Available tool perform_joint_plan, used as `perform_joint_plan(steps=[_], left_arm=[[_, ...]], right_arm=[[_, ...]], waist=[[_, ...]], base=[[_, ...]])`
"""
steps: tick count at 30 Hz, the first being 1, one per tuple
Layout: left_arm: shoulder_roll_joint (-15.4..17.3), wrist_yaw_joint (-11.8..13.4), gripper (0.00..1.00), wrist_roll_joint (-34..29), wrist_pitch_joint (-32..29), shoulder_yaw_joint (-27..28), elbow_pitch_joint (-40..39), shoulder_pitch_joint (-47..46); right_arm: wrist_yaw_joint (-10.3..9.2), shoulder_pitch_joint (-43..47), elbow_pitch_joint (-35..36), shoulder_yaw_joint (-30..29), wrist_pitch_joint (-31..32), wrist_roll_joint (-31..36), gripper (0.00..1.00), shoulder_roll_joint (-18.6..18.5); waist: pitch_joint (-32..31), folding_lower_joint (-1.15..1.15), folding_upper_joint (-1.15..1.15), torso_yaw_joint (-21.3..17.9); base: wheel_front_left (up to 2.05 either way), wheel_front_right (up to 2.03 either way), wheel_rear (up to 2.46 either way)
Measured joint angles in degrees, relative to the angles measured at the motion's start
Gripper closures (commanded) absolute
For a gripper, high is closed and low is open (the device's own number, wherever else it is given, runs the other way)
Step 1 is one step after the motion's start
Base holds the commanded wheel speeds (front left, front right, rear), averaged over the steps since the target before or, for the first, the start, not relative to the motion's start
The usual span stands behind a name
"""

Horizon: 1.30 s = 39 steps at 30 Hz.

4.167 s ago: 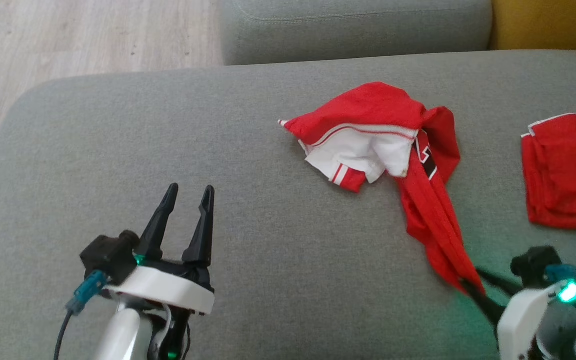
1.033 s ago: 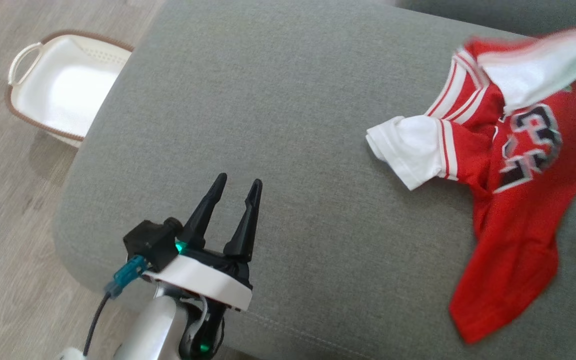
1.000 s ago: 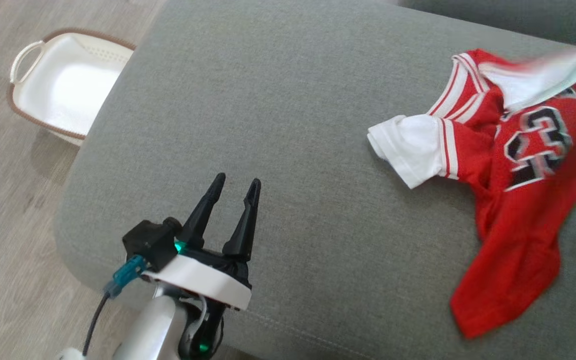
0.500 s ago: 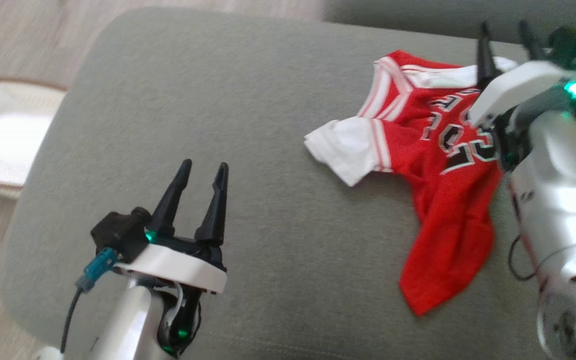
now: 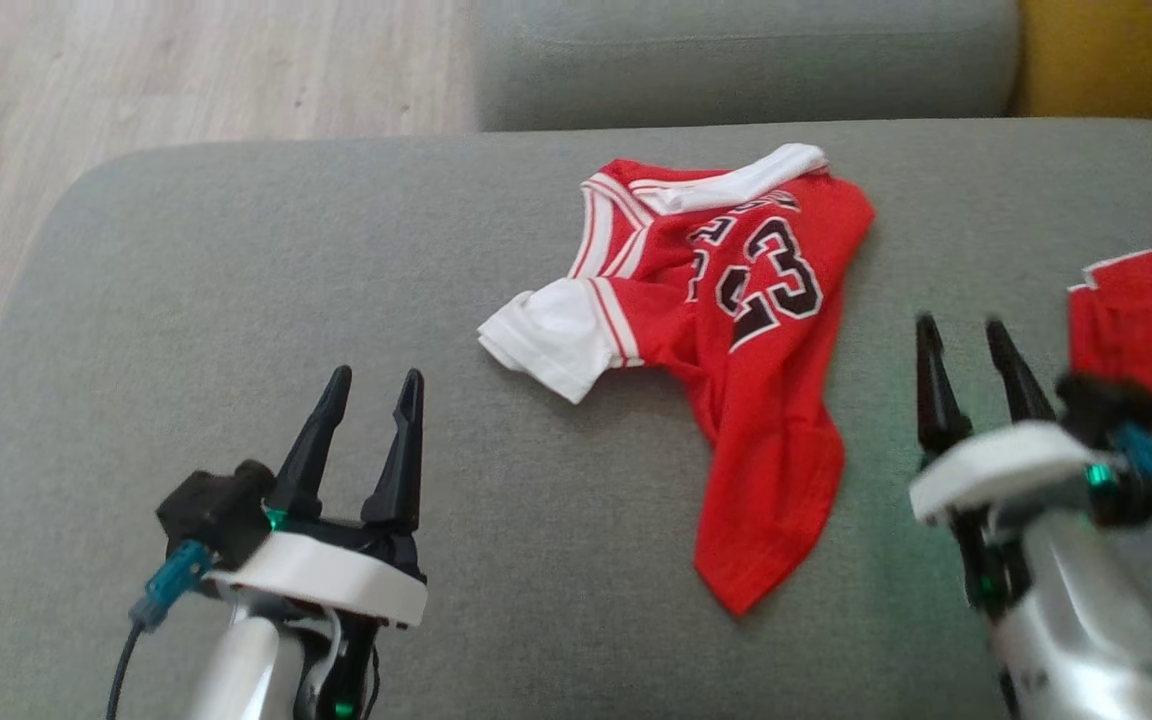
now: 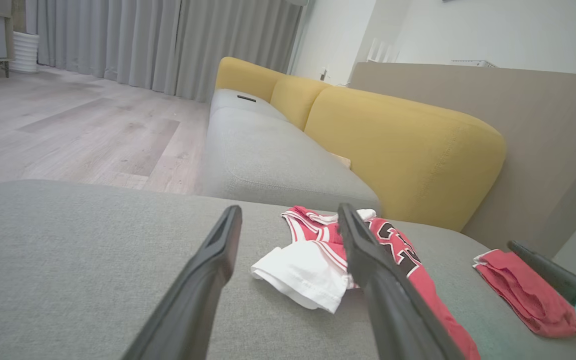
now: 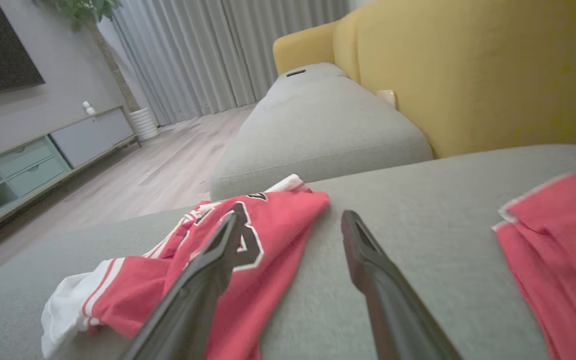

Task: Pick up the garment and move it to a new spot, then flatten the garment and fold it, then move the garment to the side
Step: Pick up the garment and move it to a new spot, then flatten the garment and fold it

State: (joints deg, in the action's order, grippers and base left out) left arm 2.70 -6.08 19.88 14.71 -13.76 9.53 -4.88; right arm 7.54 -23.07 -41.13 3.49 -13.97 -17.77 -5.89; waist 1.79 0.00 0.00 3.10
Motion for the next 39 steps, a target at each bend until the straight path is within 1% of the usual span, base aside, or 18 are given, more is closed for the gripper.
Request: perform_joint_plan(steps=[6,9,12,17,23,29,30,31,32,35,39], left_arm=[[0.0,0.0,0.0,-0.1,0.0,-0.4,-0.2,0.1],[0.0,0.0,0.0,-0.1,0.0,-0.6,-0.2,0.1],[0.0,-0.1,0.0,-0.1,0.0,-1.0,-0.1,0.1],[0.0,-0.5,0.0,-0.1,0.0,-2.0,0.0,0.0],[0.0,-0.5,0.0,-0.1,0.0,-2.5,0.1,-0.3],[0.0,-0.4,0.0,-0.1,0.0,-2.7,0.4,-1.4],[0.0,-0.4,0.0,-0.1,0.0,-2.7,0.4,-1.4],[0.0,-0.4,0.0,-0.1,0.0,-2.7,0.4,-1.4],[0.0,-0.4,0.0,-0.1,0.0,-2.6,0.5,-1.4],[0.0,-0.4,0.0,-0.1,0.0,-2.5,0.6,-1.4],[0.0,-0.1,0.0,-0.1,0.0,-2.2,0.6,-1.4]], right_arm=[[0.0,10.7,7.4,-2.7,1.7,-1.8,0.0,1.2],[0.0,12.8,9.8,-2.3,3.4,-1.7,0.0,2.1],[0.0,13.0,11.3,-2.2,5.6,-1.0,0.0,2.2],[0.0,13.0,11.0,-1.9,9.6,-0.6,0.0,2.5],[0.0,11.9,6.9,-1.9,14.1,-0.7,0.0,2.8],[0.0,8.9,3.5,-0.2,16.1,-0.8,0.0,2.8],[0.0,8.4,3.1,-0.1,16.1,-0.8,0.54,2.8],[0.0,8.0,2.7,0.1,16.1,-0.6,0.95,2.6],[0.0,7.6,2.3,0.3,16.0,0.0,1.0,2.4],[0.0,6.9,0.8,-0.9,14.8,1.5,1.0,1.4],[0.0,5.7,-1.0,-4.1,13.2,4.5,1.0,-0.5]], waist=[[-0.3,0.0,0.0,-1.3],[0.1,0.0,0.0,-1.2],[0.5,0.0,0.0,-0.6],[1.4,0.0,0.0,1.0],[3.1,0.0,0.0,3.7],[4.7,0.0,0.0,6.5],[4.9,0.0,0.0,6.8],[5.0,0.0,0.0,7.1],[5.0,0.0,0.0,7.3],[4.8,0.0,0.0,7.4],[4.5,0.0,0.0,6.7]], base=[[0.0,0.0,0.0],[0.0,0.0,0.0],[0.0,0.0,0.0],[0.0,0.0,0.0],[0.0,0.0,0.0],[0.0,0.0,0.0],[0.0,0.0,0.0],[0.0,0.0,0.0],[0.0,0.0,0.0],[0.0,0.0,0.0],[0.0,0.0,0.0]])
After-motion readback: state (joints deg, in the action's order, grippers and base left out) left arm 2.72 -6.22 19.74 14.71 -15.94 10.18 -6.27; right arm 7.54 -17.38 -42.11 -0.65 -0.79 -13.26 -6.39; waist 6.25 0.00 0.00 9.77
